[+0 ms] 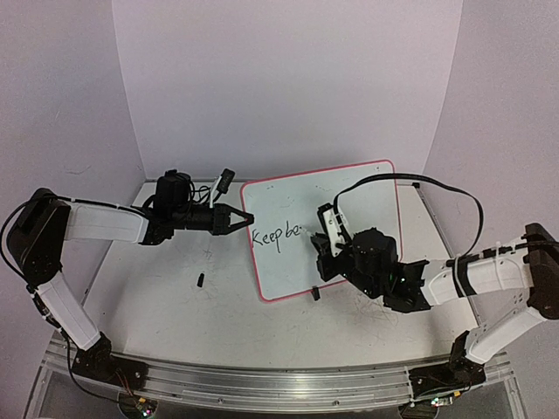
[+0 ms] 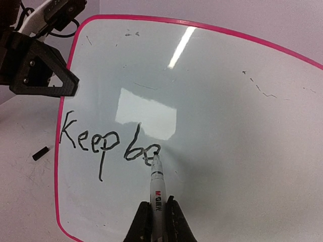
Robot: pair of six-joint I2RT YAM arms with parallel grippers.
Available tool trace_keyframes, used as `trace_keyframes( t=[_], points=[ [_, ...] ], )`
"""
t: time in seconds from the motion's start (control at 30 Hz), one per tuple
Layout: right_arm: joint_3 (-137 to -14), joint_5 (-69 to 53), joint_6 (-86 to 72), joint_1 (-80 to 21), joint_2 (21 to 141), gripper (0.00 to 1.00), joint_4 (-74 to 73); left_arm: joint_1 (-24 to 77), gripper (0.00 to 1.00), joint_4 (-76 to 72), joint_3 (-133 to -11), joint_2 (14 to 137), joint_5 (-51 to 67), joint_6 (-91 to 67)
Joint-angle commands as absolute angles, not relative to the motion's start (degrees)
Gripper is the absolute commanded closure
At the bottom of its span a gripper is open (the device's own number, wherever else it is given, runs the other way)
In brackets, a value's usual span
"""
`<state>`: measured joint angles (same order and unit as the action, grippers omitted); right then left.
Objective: Write a sentence on the whiteboard
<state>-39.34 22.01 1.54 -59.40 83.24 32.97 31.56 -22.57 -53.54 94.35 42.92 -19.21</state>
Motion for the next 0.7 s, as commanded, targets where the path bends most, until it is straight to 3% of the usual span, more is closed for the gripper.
trace_keyframes(
  t=[0.0, 0.67],
  points=[
    [-41.6, 23.7, 3.1, -59.5, 83.3, 1.00, 34.1, 31.8, 1.00, -21.0, -54.7, 92.6, 39.4, -16.2],
    [-44.6, 28.2, 2.3, -59.5, 86.1, 1.00, 32.8, 32.4, 1.00, -20.7, -54.8, 92.6, 39.3, -15.8]
  ],
)
